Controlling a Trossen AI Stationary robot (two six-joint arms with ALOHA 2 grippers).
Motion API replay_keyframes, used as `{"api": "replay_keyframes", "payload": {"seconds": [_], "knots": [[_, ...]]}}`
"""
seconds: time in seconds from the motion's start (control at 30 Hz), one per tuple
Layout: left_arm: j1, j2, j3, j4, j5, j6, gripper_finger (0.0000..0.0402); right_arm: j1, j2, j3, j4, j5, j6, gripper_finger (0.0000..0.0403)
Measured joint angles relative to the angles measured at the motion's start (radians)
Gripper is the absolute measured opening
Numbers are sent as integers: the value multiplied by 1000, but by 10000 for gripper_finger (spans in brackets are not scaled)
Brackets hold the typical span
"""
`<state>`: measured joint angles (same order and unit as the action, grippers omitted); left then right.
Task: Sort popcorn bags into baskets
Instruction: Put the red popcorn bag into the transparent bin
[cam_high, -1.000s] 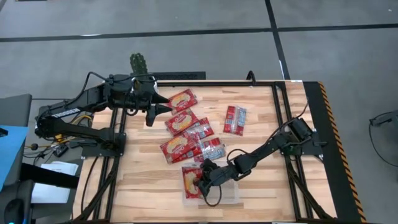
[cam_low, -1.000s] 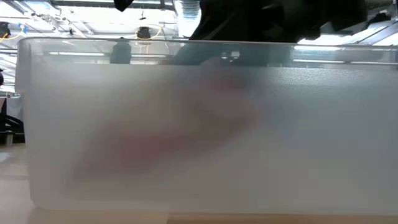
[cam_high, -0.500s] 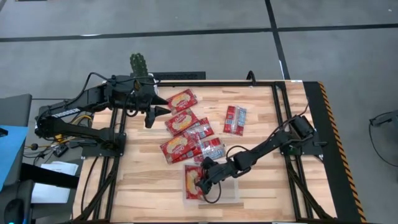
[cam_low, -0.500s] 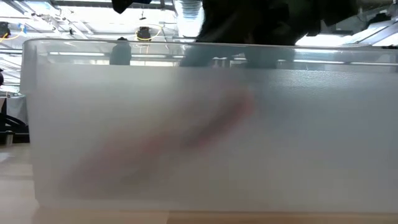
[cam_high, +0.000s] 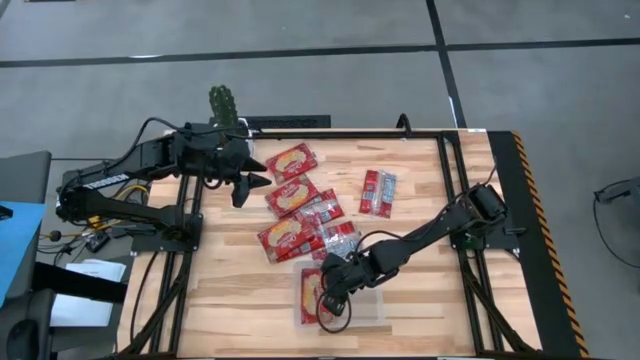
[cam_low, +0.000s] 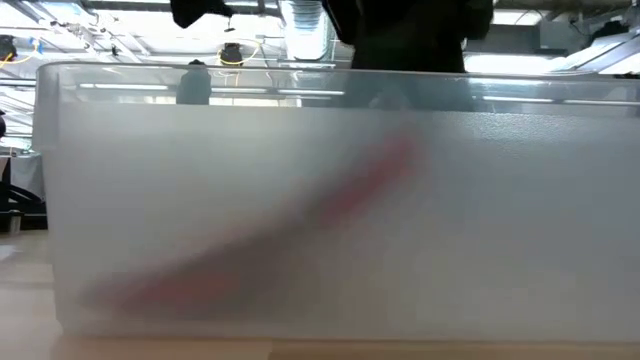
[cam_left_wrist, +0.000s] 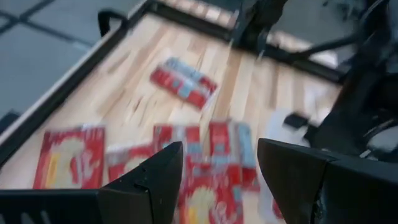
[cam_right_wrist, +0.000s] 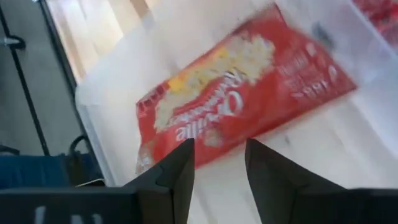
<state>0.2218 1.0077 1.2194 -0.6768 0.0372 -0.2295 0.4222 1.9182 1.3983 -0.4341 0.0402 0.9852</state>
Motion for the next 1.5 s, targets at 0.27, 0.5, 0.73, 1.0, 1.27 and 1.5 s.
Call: {"api": "replay_keyframes", "payload": {"seconds": [0.27, 0.5, 0.73, 1.0, 1.27, 1.5], "knots": [[0, -9, -131, -75, -27, -50, 197, 8, -21, 89, -87, 4, -79, 164], [-20, -9, -470, 154, -13, -178, 197, 19, -117, 93, -168, 89, -99, 158], [-19, -7, -728, 451, 36, -230, 207, 46, -196, 92, -226, 198, -97, 155], [-20, -6, -887, 607, 85, -335, 262, 56, -204, 92, -241, 221, -98, 162], [-54, 13, -930, 698, 96, -339, 273, 55, -196, 91, -246, 221, -118, 157], [-80, 187, -930, 842, 120, -355, 274, 54, -196, 91, -239, 221, -123, 165]]}}
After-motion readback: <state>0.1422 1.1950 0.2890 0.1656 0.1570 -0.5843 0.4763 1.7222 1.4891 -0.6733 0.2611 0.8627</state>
